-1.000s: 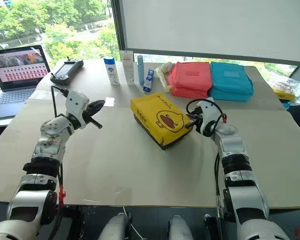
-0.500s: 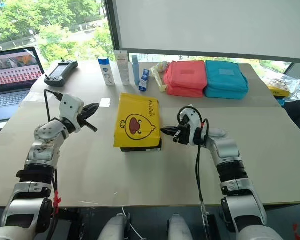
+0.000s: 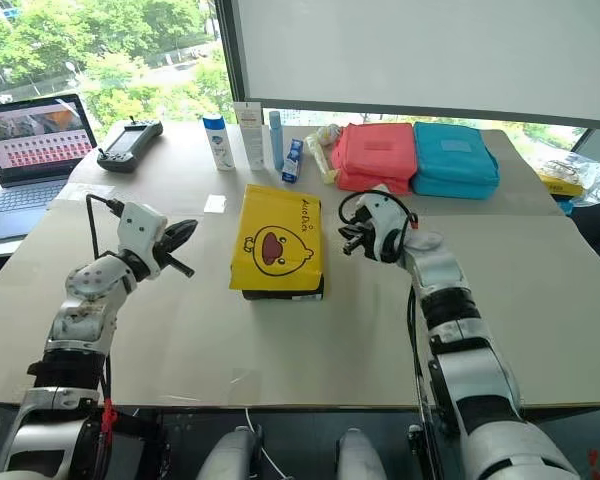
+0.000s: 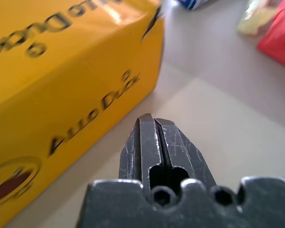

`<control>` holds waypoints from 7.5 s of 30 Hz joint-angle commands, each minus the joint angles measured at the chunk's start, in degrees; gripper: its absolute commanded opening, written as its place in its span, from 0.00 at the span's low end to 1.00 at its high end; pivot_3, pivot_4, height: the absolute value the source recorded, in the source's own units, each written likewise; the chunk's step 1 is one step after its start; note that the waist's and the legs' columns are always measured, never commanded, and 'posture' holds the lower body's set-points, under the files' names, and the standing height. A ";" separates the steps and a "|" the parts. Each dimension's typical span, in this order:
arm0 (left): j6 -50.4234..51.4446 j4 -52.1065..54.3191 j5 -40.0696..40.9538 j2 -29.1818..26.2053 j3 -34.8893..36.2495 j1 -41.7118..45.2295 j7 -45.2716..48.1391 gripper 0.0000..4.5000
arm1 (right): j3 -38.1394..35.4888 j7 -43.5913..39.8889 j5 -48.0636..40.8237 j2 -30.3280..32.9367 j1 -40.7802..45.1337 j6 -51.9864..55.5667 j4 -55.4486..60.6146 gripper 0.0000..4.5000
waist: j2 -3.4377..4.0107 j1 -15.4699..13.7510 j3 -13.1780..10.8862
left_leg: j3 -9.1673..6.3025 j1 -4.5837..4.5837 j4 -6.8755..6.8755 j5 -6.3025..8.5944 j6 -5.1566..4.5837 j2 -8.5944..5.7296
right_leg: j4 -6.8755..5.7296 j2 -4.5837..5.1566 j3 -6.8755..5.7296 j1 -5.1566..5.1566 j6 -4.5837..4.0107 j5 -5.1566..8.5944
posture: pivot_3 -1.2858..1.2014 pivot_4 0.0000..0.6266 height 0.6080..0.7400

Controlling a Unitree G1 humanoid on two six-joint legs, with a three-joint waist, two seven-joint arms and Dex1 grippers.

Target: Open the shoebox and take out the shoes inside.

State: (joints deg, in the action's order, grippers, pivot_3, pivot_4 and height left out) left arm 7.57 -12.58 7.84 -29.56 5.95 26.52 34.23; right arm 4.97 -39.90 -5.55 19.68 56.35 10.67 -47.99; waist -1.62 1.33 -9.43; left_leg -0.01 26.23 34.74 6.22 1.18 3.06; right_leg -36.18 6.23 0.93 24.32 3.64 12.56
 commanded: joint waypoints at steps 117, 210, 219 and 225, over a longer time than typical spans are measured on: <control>-0.32 -0.45 -0.62 -6.78 6.40 1.02 11.52 0.00 | 7.49 -11.16 -4.24 14.74 -11.62 16.40 31.64 0.01 | -0.06 -1.10 -0.52 | 0.20 0.17 0.21 -0.15 0.07 0.78 | -0.01 -0.50 -0.21 0.01 -0.40 -0.07 | 0.52 0.24 0.81; 29.56 34.30 11.08 -10.95 -17.15 -12.42 17.42 0.00 | 7.57 -13.69 5.91 -14.31 16.96 -14.57 -19.26 0.01 | 0.03 0.65 -0.57 | 0.10 0.08 0.07 -0.07 0.37 1.03 | -0.70 -0.97 0.03 0.62 -0.89 0.03 | 0.52 0.24 0.81; 31.97 37.05 12.56 -14.33 -15.55 -14.42 20.59 0.00 | 5.74 -6.00 10.88 -15.14 20.36 -21.45 -23.88 0.01 | 0.04 1.32 -0.57 | 0.08 0.08 -0.01 -0.05 0.40 1.03 | -0.85 -0.98 0.04 0.72 -0.91 0.07 | 0.52 0.24 0.81; 36.45 45.27 20.71 -25.39 -1.01 -30.45 26.94 0.00 | 9.03 5.92 19.87 -3.72 20.01 -26.01 -22.21 0.01 | 0.12 0.91 -0.65 | 0.05 0.13 -0.08 0.04 0.54 1.04 | -0.87 -0.93 0.04 0.84 -1.35 0.34 | 0.52 0.24 0.81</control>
State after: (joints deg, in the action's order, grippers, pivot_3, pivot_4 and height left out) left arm 42.88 29.19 25.35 -52.94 -0.07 -1.68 58.24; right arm 14.17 -36.30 12.87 13.16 74.97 -13.45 -72.40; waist -1.49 2.24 -10.08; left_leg 0.06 26.38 34.66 6.40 1.95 4.10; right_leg -37.01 5.32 0.96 25.18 2.26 12.92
